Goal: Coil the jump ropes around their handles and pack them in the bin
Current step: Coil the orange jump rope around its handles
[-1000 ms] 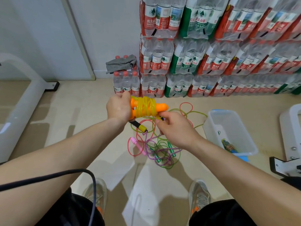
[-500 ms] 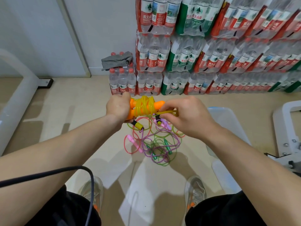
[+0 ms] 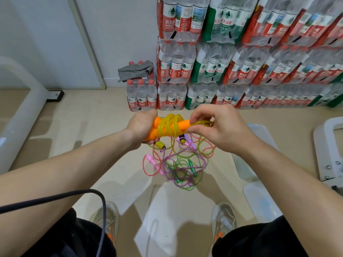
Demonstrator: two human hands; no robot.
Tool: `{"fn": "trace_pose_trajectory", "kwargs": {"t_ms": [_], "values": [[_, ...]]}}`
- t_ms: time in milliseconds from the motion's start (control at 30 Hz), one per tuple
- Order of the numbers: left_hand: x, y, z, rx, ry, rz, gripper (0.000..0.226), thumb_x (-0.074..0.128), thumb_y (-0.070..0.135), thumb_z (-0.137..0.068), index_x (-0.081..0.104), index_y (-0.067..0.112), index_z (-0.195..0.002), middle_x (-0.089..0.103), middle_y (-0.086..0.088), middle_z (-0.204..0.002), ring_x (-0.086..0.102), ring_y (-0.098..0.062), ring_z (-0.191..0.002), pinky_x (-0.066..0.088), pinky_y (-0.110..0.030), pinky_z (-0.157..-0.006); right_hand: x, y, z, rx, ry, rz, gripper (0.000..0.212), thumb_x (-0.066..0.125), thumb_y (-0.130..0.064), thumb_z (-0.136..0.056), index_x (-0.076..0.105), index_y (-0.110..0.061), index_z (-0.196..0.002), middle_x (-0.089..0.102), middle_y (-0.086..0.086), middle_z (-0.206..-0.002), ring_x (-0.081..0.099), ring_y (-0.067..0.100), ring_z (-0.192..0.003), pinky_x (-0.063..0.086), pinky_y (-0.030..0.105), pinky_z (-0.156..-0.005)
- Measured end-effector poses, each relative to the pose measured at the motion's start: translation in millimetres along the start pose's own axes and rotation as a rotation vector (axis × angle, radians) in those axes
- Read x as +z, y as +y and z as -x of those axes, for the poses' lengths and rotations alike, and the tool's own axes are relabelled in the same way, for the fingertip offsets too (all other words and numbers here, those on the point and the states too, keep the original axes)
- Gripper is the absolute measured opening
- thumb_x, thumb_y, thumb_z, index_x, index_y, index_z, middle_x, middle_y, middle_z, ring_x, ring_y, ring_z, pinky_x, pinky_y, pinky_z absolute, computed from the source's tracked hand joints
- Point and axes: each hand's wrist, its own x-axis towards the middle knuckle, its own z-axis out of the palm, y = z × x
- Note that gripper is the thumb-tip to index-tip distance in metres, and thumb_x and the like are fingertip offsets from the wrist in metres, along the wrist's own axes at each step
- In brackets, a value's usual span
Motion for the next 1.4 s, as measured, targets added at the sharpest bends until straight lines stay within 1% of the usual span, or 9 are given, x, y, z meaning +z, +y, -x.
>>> {"fn": "trace_pose_trajectory", "kwargs": {"t_ms": [200, 367, 467, 600, 700, 867, 1100, 1200, 1400], "values": [[0, 5, 2, -0.006, -0.041, 0.02, 0.033, 0.036, 0.033, -0.103, 0.049, 0.006, -0.089, 0.061, -0.014, -0.059, 0.055, -0.021, -0.042, 0.043, -0.022, -0.04, 1, 3, -3, -0.025, 0.13, 0.014, 0.019, 0.089, -0.031, -0.074, 0.072, -0.026, -0.081, 0.055, -0.018, -0.083, 0.051, -0.001, -0.076, 0.035, 0.011, -0.064], [-1, 4, 3, 0.042, -0.097, -0.046, 0.032, 0.036, 0.031, -0.103, 0.05, 0.005, -0.09, 0.061, -0.018, -0.064, 0.056, -0.022, -0.042, 0.041, -0.023, -0.038, -7, 10, -1, 0.104, -0.057, -0.15, 0.012, 0.087, -0.026, -0.076, 0.078, -0.022, -0.083, 0.072, -0.008, -0.077, 0.06, 0.008, -0.068, 0.043, 0.016, -0.061], [0, 2, 5, 0.055, -0.114, -0.057, 0.031, 0.035, 0.031, -0.103, 0.05, 0.007, -0.089, 0.06, -0.015, -0.059, 0.055, -0.022, -0.041, 0.04, -0.022, -0.037, -9, 11, -1, 0.16, -0.143, -0.296, 0.01, 0.085, -0.018, -0.076, 0.078, -0.016, -0.082, 0.074, -0.003, -0.072, 0.066, 0.007, -0.065, 0.05, 0.02, -0.061], [2, -1, 7, 0.068, -0.107, -0.071, 0.029, 0.035, 0.031, -0.102, 0.05, 0.008, -0.091, 0.061, -0.016, -0.061, 0.055, -0.022, -0.04, 0.04, -0.022, -0.037, -8, 14, -2, 0.223, -0.205, -0.477, 0.011, 0.082, -0.007, -0.076, 0.074, -0.011, -0.083, 0.072, 0.001, -0.066, 0.064, 0.009, -0.056, 0.048, 0.021, -0.052], [2, -1, 9, 0.075, -0.108, -0.075, 0.029, 0.036, 0.03, -0.102, 0.05, 0.008, -0.092, 0.061, -0.017, -0.063, 0.055, -0.023, -0.04, 0.04, -0.022, -0.038, -4, 18, 0, 0.263, -0.22, -0.585, 0.01, 0.079, -0.005, -0.077, 0.072, -0.007, -0.084, 0.071, 0.009, -0.067, 0.063, 0.013, -0.054, 0.051, 0.027, -0.052], [5, 0, 13, 0.125, -0.136, -0.1, 0.03, 0.04, 0.027, -0.101, 0.055, 0.002, -0.098, 0.06, -0.017, -0.065, 0.057, -0.025, -0.043, 0.041, -0.025, -0.039, 2, 18, 2, 0.401, -0.267, -0.758, 0.019, 0.075, -0.016, -0.072, 0.069, -0.004, -0.085, 0.067, 0.009, -0.062, 0.06, 0.013, -0.049, 0.051, 0.022, -0.049], [5, 3, 15, 0.216, -0.124, -0.203, 0.027, 0.043, 0.023, -0.099, 0.056, 0.005, -0.085, 0.058, -0.018, -0.069, 0.059, -0.029, -0.045, 0.042, -0.027, -0.039, 11, 16, 7, 0.472, -0.308, -0.758, 0.018, 0.076, -0.016, -0.074, 0.068, -0.004, -0.084, 0.062, 0.012, -0.062, 0.057, 0.012, -0.047, 0.05, 0.022, -0.047], [3, 5, 16, 0.31, -0.043, -0.329, 0.028, 0.044, 0.022, -0.098, 0.055, 0.01, -0.075, 0.057, -0.014, -0.071, 0.06, -0.027, -0.047, 0.043, -0.026, -0.037, 18, 13, 8, 0.497, -0.272, -0.651, 0.008, 0.078, -0.006, -0.083, 0.07, -0.005, -0.081, 0.062, 0.017, -0.065, 0.057, 0.012, -0.048, 0.05, 0.023, -0.047], [3, 2, 13, 0.471, 0.023, -0.566, 0.027, 0.045, 0.025, -0.097, 0.056, 0.021, -0.073, 0.057, -0.006, -0.072, 0.057, -0.021, -0.057, 0.042, -0.026, -0.041, 25, 15, 5, 0.677, -0.378, -0.652, 0.012, 0.075, 0.003, -0.085, 0.066, -0.004, -0.083, 0.06, 0.004, -0.052, 0.055, 0.011, -0.045, 0.048, 0.021, -0.045]]}}
